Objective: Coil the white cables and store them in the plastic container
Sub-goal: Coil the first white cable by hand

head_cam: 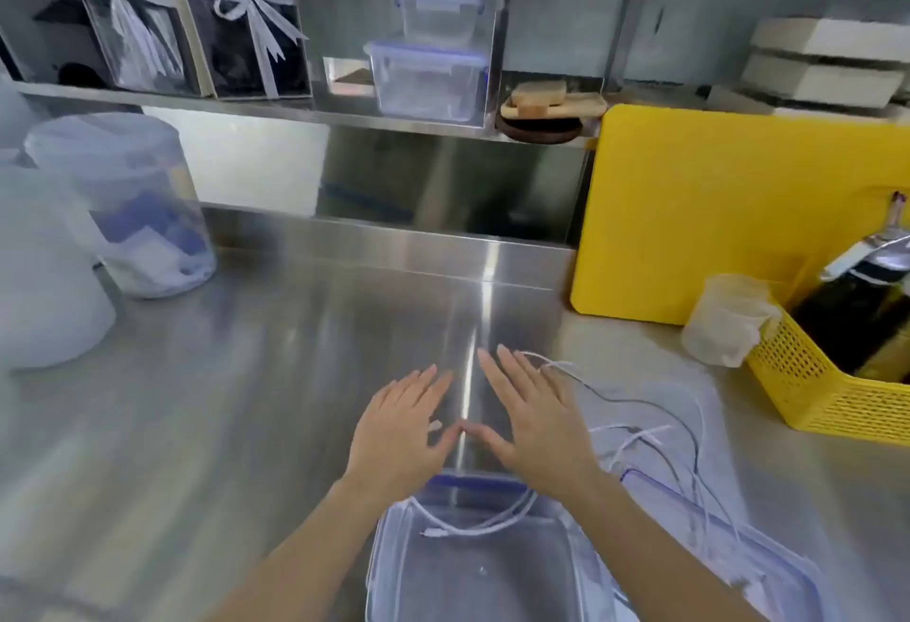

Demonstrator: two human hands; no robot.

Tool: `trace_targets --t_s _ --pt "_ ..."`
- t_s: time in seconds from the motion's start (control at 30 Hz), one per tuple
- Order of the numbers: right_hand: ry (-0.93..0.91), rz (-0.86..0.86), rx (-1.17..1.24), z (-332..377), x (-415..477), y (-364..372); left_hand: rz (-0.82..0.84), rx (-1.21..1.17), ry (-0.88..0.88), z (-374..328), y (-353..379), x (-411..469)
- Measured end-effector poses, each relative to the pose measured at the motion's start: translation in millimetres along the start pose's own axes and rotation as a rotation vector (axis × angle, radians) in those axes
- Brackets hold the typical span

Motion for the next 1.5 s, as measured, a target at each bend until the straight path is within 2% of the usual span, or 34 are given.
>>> trace_targets --t_s 0.03,0.1,0.17,0.27,0.4,0.5,0.57,0.63,0.7,0.8,0.9,1.0,1.1,1.23,1.4,1.5 --pt "-0.03 0.031 0.036 -0.1 -3.0 6.0 0.023 -0.032 0.01 3.5 8.3 -1.6" --pt "-0.094 0.015 0.073 0.5 -12.0 17.4 0.262 -0.101 -0.001 6.1 15.2 -5.8" --pt "-0.159 0.001 0.074 1.7 -21.1 23.1 0.43 -0.16 0.027 8.7 18.6 -10.6" --pt "-0.292 0.008 0.152 1.0 -31.6 15.3 0.452 -0.225 0.123 9.8 16.3 -17.5" --pt "-0.378 0.259 0.35 -0.1 -41.3 3.2 0.566 -0.324 0.047 14.9 14.3 -25.6" --pt "-0.419 0.366 0.357 -2.6 -47.5 5.6 0.639 -0.369 -0.023 12.8 8.9 -30.0" --pt "-0.421 0.363 0.324 -2.5 -48.0 5.9 0.658 -0.412 -0.052 13.1 6.0 -32.5" --pt "-0.394 0.274 0.314 -2.6 -45.8 5.7 0.669 -0.464 -0.068 14.4 2.3 -33.7" --pt "-0.307 0.177 0.369 -4.0 -40.7 4.0 0.644 -0.464 -0.071 15.7 -1.2 -31.4" --pt "-0.093 0.112 0.504 -8.7 -29.1 -9.7 0.48 -0.398 -0.089 19.7 -4.8 -22.6" --pt "0.056 0.046 0.623 -17.0 -13.0 -27.7 0.364 -0.614 -0.199 19.7 -13.2 -12.1" --pt "0.219 -0.029 0.75 -29.4 3.8 -47.4 0.257 -0.749 -0.201 1.1 -36.3 2.5" --pt "0.306 -0.086 0.852 -37.7 16.1 -66.8 0.193 -1.158 -0.279 -20.3 -64.4 19.8" --pt "0.336 -0.124 1.015 -39.4 28.2 -83.7 0.164 -1.66 -0.232 -43.7 -114.0 49.9" --pt "0.363 -0.153 1.132 -38.4 31.8 -88.1 -0.006 -2.089 -0.195 -42.4 -175.0 92.3" --pt "0.398 -0.204 1.224 -38.8 37.4 -92.5 -0.094 -2.165 -0.142 -40.7 -202.3 110.1"
Point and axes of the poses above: each hand's wrist, its own x-axis towards the middle knuckle, its own y-axis out of the palm, z = x × y, the point moved 2 cm from there along x, towards the middle knuckle, and after that the axes turned 2 degrees about x, right-handed, at the moved point
